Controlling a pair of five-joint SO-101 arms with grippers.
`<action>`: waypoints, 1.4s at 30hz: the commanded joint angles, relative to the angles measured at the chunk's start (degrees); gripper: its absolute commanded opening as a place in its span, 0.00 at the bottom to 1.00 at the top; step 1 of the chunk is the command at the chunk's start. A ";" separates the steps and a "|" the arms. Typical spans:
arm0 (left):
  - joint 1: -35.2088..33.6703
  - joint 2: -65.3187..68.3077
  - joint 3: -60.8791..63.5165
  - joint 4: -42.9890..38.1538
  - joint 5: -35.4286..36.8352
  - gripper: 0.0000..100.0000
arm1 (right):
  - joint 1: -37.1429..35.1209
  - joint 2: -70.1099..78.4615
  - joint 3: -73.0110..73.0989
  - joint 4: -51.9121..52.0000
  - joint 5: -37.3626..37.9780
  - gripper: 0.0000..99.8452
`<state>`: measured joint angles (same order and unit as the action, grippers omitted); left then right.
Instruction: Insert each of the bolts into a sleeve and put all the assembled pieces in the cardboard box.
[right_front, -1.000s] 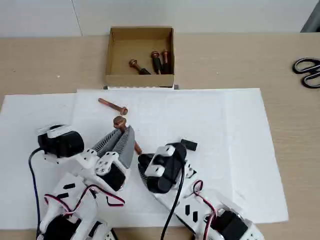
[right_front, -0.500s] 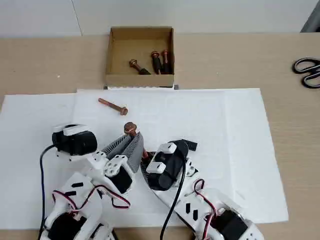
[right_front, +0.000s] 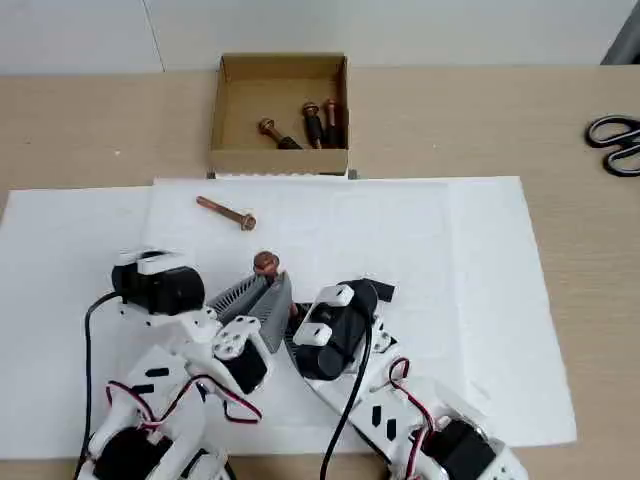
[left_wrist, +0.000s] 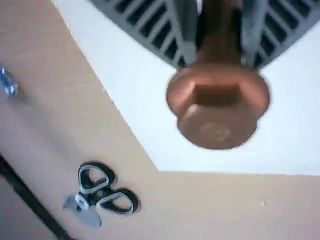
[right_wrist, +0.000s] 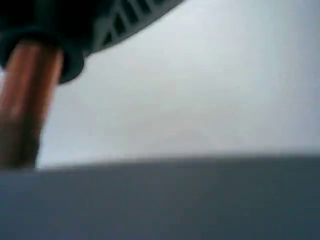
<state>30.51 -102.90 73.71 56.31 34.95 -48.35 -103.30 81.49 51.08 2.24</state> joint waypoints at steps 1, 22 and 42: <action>2.46 -0.35 -3.82 2.99 -0.35 0.01 | -0.40 -0.13 -1.93 -1.54 0.62 0.00; 5.63 -0.18 -1.89 9.76 -6.15 0.01 | -0.66 -0.22 -2.29 -1.80 0.62 0.00; 4.92 -0.18 -2.07 8.97 -6.24 0.17 | -0.66 -0.22 -1.93 -1.45 0.44 0.00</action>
<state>35.25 -102.81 72.31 66.24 28.79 -48.53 -103.30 81.41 51.08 2.42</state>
